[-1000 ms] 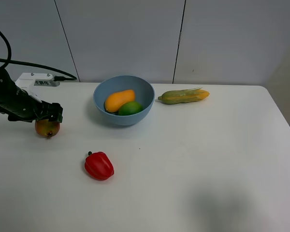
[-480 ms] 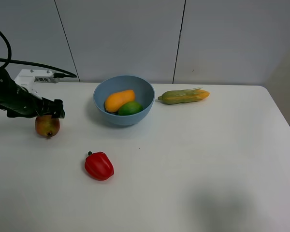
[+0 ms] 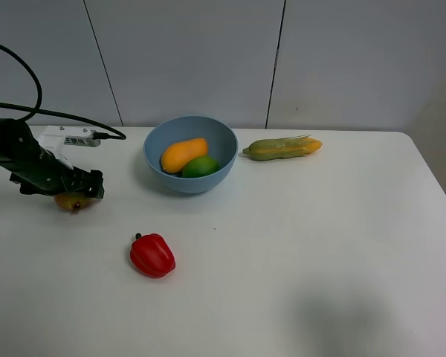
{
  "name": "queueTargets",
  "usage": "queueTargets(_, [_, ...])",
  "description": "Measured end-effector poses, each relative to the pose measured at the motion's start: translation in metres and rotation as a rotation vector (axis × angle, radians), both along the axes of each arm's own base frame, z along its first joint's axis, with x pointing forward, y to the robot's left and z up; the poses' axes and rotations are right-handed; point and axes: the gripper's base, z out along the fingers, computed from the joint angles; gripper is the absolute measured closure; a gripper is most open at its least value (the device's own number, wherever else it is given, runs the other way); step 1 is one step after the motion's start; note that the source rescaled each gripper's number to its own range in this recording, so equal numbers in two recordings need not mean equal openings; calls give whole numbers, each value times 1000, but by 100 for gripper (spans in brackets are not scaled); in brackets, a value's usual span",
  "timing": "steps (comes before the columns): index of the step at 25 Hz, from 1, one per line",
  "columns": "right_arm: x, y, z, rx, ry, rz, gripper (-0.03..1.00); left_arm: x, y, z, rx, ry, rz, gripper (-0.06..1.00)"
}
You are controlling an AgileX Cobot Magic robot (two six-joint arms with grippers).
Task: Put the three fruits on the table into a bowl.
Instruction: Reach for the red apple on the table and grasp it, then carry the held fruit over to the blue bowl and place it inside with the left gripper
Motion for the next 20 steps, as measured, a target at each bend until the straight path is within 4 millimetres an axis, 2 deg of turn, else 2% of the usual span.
queueTargets(1, [0,0,0,0,0,0,15,0,0,-2,0,5,0,-1])
queueTargets(3, [0,0,0,0,0,0,15,0,0,-4,4,11,-5,25])
queueTargets(4, [0,0,0,0,0,0,15,0,0,-5,7,13,-8,49])
queueTargets(5, [0,0,0,0,0,0,15,0,0,-5,10,16,-12,85])
queueTargets(6, [0,0,0,0,0,0,15,0,1,-5,12,18,-13,94])
queueTargets(11, [0,0,0,0,0,0,15,-1,1,-4,16,38,-19,93])
queueTargets(13, [0,0,0,0,0,0,15,1,1,5,17,35,-20,93])
queueTargets(15, [0,0,0,0,0,0,15,7,-2,27,15,-16,-26,93])
queueTargets(20, [0,0,0,0,0,0,15,32,-30,125,-8,-298,-92,93])
